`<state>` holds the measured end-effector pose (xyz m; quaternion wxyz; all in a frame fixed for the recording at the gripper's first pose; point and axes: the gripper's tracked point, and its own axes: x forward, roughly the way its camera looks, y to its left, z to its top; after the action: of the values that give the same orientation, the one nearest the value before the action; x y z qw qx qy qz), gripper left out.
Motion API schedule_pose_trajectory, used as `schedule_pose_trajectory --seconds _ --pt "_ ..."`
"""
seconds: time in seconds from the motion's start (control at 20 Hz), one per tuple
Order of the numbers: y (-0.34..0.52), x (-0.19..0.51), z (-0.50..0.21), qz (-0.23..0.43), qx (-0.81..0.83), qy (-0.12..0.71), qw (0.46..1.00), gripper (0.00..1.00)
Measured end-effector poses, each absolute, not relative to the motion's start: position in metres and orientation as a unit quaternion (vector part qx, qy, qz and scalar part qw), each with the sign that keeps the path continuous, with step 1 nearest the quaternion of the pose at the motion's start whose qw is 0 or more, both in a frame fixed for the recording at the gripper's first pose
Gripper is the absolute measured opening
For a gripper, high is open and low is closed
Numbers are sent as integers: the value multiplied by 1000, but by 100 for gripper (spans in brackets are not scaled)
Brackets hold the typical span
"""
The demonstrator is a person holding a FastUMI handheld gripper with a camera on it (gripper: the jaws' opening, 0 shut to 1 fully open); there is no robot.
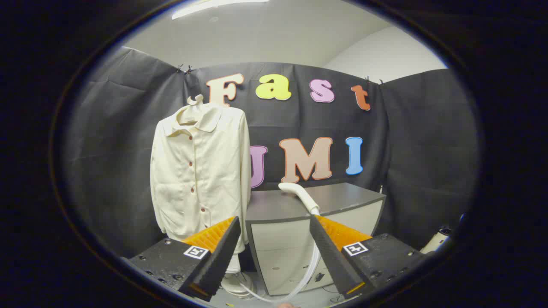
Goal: Iron the clothes twice with a garment steamer, once on the left side and once on the right side.
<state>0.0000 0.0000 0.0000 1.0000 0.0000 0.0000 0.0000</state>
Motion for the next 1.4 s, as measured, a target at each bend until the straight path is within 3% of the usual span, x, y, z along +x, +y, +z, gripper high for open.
schedule_pose_trajectory --seconds 0.85,1.4 --pt "-67 46 -5 26 -3 21 999 98" --pt "-90 149 5 58 -18 47 997 99"
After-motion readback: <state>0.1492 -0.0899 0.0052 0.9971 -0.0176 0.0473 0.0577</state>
